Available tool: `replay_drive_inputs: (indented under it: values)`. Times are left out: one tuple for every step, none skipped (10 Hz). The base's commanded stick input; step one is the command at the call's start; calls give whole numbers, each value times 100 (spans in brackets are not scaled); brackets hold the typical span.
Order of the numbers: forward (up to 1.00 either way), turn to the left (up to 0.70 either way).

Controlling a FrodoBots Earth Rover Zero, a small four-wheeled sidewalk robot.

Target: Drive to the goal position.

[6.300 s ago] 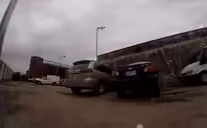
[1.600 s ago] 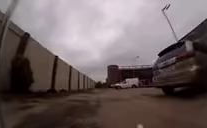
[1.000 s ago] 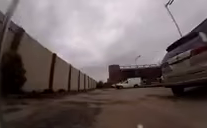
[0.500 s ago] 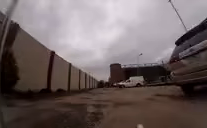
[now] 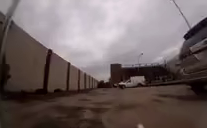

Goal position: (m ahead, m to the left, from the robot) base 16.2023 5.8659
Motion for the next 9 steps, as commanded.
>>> replay_drive_inputs:
  values:
    - [100,0]
    - [100,0]
    - [100,0]
    - [100,0]
    - [100,0]
    - [100,0]
    - [100,0]
    - [100,0]
    - [100,0]
